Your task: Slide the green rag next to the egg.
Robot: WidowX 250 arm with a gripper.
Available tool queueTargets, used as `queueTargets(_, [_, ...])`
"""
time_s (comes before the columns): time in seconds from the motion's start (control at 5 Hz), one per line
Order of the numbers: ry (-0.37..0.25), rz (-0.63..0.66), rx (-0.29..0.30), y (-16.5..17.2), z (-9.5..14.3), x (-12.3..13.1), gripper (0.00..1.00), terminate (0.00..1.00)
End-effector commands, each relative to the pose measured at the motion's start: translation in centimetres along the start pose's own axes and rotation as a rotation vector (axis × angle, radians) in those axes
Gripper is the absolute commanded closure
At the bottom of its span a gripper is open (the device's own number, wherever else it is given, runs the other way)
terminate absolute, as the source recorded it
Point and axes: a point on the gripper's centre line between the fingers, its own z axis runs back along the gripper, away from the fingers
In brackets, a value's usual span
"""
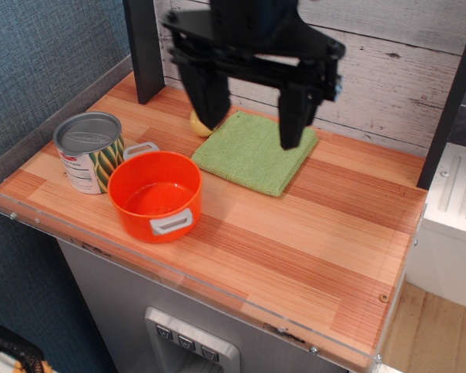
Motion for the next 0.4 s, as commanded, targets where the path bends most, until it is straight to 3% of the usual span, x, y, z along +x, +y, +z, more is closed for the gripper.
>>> queueTargets(0.0, [-0.005,0.000,-0.036,0.80,2.14,-1.32,0.00,0.00])
queueTargets(0.2, [-0.005,0.000,-0.036,0.80,2.14,-1.32,0.00,1.00])
